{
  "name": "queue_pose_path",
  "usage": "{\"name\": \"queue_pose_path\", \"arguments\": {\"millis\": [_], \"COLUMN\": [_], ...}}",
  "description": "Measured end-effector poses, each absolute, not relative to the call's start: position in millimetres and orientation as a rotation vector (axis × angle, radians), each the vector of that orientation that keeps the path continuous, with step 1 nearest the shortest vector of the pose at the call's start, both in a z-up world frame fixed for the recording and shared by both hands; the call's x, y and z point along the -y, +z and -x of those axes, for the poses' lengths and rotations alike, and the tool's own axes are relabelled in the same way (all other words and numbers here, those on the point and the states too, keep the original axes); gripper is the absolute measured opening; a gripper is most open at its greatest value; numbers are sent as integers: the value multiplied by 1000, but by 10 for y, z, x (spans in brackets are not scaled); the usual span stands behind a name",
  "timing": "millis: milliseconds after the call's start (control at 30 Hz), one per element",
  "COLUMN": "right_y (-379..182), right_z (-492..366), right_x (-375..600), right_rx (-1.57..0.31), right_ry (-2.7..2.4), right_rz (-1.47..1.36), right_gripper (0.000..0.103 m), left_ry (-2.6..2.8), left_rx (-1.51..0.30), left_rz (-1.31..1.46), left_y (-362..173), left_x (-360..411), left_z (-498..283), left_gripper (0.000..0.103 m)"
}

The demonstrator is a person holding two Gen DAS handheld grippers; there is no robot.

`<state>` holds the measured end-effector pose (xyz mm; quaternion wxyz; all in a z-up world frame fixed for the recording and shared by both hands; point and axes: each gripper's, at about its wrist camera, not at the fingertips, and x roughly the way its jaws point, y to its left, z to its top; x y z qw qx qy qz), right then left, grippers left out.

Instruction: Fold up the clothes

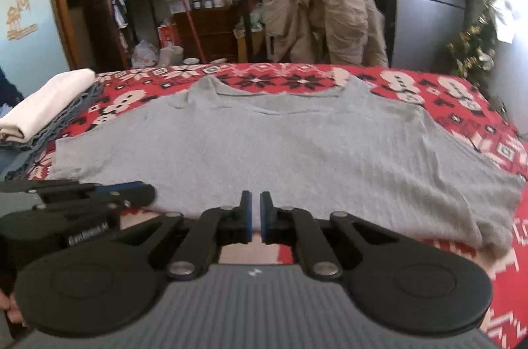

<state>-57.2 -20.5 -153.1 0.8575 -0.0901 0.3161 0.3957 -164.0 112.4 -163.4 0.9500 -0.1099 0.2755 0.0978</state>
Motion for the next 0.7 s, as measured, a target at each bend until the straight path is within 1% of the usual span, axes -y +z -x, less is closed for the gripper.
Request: {"name": "queue_pose_path", "arguments": {"millis": [133, 333, 467, 567, 700], "right_y": [-1603, -1716, -1633, -1618, -1679], "right_z": [564, 697, 720, 640, 588], "right_x": [28, 2, 9, -70, -35], "right_rx": [-682, -687, -656, -657, -685], "right_ry": [873, 902, 904, 905, 939], "right_rz": [214, 276, 278, 284, 309], "right_gripper": [5, 5, 5, 4, 3], "left_ry": [195, 157, 117, 87, 37], "left_rx": [-596, -610, -561, -574, -616], "left_rz": [177, 161, 174, 188, 242], "left_y": [-1695, -1662, -1554, -1572, -1624], "left_x": [-1081, -1058, -1041, -1074, -1143], "left_z": [1567, 1694, 1686, 1561, 1453], "left_gripper": [5, 4, 4, 0, 2]}}
